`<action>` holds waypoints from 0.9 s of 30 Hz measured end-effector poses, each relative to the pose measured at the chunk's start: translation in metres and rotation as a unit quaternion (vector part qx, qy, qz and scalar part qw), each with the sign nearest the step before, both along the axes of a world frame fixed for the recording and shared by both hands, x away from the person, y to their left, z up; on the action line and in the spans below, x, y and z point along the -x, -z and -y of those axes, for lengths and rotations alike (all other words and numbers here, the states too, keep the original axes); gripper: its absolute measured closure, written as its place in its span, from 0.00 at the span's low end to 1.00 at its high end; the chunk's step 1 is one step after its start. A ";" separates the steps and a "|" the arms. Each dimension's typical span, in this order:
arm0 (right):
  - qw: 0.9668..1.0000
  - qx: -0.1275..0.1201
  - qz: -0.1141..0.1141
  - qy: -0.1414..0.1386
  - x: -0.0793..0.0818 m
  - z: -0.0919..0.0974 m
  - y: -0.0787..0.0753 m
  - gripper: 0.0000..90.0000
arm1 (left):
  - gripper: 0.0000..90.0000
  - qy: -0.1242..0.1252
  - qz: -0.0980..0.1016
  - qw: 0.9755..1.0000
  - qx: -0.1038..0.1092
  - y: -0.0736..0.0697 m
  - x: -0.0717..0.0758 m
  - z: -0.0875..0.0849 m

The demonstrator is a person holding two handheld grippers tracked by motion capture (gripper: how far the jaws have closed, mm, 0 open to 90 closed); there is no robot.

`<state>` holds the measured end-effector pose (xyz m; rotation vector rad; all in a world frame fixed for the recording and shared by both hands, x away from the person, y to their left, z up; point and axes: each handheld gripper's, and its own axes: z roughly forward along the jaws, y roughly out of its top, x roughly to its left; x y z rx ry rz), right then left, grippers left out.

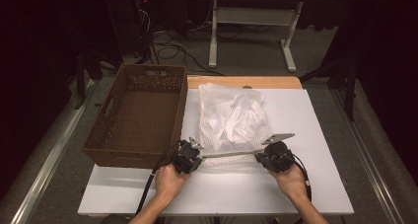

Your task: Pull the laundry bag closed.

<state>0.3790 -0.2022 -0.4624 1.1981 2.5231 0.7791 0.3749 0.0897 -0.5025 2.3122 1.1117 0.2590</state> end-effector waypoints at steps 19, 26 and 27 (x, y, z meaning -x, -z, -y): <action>1.000 0.017 -0.001 -0.004 -0.001 0.003 -0.003 0.97 | 1.00 0.004 -0.001 1.000 -0.001 0.000 -0.001 0.000; 1.000 0.018 -0.001 0.003 0.000 0.008 -0.004 0.97 | 1.00 0.004 0.000 1.000 -0.001 0.000 -0.001 0.000; 1.000 0.016 -0.002 0.004 0.000 0.009 -0.004 0.97 | 1.00 0.004 0.000 1.000 -0.001 0.000 -0.001 0.000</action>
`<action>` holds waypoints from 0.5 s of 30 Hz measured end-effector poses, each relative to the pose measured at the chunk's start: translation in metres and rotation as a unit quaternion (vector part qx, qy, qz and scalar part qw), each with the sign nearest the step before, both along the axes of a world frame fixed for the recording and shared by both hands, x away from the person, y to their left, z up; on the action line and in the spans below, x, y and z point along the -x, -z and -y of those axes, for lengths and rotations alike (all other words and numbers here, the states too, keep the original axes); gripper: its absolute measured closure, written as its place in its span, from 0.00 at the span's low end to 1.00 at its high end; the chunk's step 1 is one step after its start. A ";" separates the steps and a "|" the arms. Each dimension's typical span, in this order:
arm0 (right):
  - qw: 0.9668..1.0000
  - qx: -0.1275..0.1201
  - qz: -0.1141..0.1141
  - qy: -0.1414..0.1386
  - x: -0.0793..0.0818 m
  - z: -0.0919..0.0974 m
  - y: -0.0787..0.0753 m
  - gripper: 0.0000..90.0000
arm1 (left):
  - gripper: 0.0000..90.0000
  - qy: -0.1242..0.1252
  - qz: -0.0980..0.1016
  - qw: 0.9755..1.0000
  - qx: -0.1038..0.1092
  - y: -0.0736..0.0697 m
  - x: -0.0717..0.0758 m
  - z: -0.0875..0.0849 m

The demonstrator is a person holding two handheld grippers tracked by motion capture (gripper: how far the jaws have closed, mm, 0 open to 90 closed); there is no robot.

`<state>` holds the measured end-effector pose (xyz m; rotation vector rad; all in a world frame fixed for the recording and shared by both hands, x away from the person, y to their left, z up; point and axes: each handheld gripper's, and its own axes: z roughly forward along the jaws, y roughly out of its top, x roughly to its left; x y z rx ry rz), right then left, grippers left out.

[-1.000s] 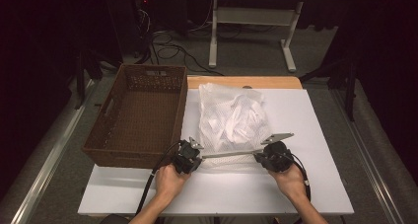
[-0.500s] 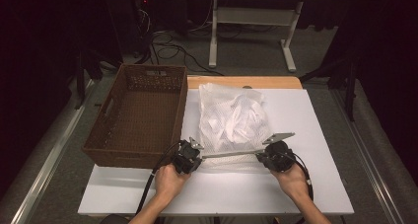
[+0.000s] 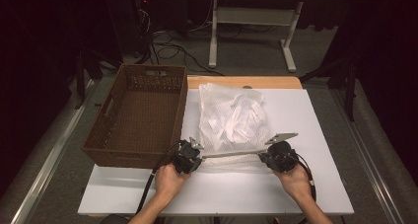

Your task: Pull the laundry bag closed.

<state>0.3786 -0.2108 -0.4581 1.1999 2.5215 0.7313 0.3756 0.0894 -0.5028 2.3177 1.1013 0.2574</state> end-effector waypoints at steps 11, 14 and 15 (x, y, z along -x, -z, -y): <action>1.000 -0.001 0.004 0.006 0.001 0.008 -0.001 0.97 | 1.00 -0.001 0.000 1.000 0.000 0.000 0.000 0.000; 1.000 0.000 0.005 0.010 0.001 0.011 -0.002 0.97 | 1.00 0.000 -0.001 1.000 -0.001 0.000 0.000 0.000; 1.000 -0.002 0.003 0.011 0.002 0.013 -0.002 0.97 | 1.00 0.000 -0.001 1.000 -0.001 0.000 0.000 0.000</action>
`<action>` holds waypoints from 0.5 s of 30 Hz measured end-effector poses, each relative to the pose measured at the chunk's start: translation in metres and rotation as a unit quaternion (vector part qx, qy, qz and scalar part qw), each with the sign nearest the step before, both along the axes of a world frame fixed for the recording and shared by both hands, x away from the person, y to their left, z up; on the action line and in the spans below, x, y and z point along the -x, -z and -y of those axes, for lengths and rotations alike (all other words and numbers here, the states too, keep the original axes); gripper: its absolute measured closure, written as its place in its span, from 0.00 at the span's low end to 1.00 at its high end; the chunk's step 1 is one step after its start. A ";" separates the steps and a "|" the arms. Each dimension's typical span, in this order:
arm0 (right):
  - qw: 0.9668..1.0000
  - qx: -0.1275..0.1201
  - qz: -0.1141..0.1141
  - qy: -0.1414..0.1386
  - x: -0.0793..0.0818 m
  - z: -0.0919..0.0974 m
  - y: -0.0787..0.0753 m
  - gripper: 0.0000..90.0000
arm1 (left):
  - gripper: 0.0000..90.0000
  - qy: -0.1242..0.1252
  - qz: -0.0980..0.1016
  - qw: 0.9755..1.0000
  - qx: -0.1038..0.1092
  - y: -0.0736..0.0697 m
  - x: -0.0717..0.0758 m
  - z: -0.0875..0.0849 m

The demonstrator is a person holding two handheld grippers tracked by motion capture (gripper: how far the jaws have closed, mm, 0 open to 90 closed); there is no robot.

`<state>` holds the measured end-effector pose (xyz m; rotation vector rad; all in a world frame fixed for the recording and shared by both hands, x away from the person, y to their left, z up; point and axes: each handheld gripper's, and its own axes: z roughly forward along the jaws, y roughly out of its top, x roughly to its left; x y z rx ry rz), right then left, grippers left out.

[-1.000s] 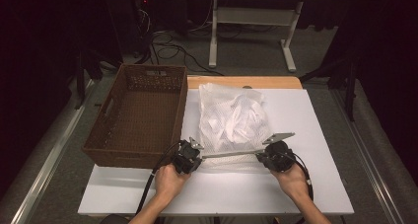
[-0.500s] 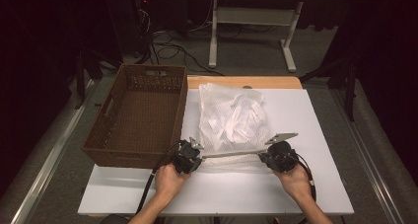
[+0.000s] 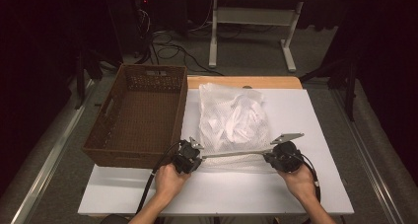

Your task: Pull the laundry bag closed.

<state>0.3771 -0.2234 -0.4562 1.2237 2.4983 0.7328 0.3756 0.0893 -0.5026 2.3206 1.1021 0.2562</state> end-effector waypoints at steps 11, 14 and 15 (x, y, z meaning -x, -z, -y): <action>1.000 -0.008 0.002 0.017 0.003 0.016 0.002 0.97 | 1.00 -0.001 -0.001 1.000 0.000 0.000 0.000 0.000; 1.000 -0.007 0.002 0.022 0.003 0.019 0.002 0.97 | 1.00 -0.001 -0.001 1.000 0.000 0.000 0.000 0.000; 1.000 -0.008 0.002 0.022 0.003 0.020 0.002 0.97 | 1.00 -0.001 -0.001 1.000 -0.001 0.000 0.000 0.000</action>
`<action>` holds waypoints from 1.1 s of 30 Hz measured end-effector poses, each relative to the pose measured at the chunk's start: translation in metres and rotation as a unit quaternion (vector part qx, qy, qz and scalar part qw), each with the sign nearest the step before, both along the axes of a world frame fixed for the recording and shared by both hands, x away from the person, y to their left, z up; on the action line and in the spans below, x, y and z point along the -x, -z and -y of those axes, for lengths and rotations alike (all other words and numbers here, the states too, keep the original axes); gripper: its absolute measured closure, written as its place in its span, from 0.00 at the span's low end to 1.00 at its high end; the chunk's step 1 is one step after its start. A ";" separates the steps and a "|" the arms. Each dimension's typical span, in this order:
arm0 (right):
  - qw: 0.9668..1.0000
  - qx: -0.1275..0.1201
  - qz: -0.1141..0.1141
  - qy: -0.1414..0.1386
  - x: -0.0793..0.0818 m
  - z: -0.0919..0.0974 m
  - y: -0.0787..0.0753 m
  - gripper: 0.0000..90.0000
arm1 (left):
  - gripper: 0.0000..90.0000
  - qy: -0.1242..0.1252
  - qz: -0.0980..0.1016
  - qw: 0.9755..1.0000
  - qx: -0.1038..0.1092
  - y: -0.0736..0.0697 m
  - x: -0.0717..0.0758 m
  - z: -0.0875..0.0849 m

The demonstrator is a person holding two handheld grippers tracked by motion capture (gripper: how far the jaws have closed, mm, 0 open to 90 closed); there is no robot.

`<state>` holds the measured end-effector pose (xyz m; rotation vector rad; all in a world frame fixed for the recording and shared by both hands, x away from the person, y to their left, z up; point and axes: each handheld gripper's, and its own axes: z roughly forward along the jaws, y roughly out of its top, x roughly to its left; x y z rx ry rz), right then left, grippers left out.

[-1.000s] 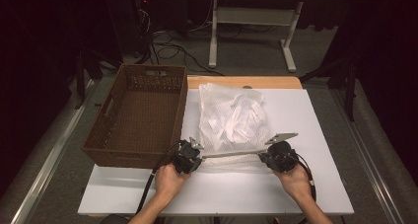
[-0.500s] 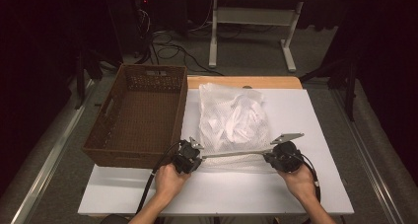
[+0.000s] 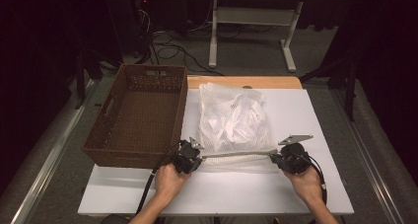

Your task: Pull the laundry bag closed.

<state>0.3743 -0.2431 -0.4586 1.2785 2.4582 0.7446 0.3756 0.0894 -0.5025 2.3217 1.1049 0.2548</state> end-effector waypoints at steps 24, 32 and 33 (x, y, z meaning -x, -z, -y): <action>1.000 -0.008 -0.003 0.024 -0.007 0.012 0.010 0.97 | 1.00 0.000 0.000 1.000 0.000 0.000 0.000 0.000; 1.000 -0.009 -0.007 0.025 -0.012 0.013 0.014 0.97 | 1.00 -0.001 0.001 1.000 0.001 0.000 0.000 0.000; 1.000 -0.009 -0.007 0.025 -0.013 0.013 0.015 0.97 | 1.00 -0.001 0.001 1.000 0.000 0.000 0.000 0.000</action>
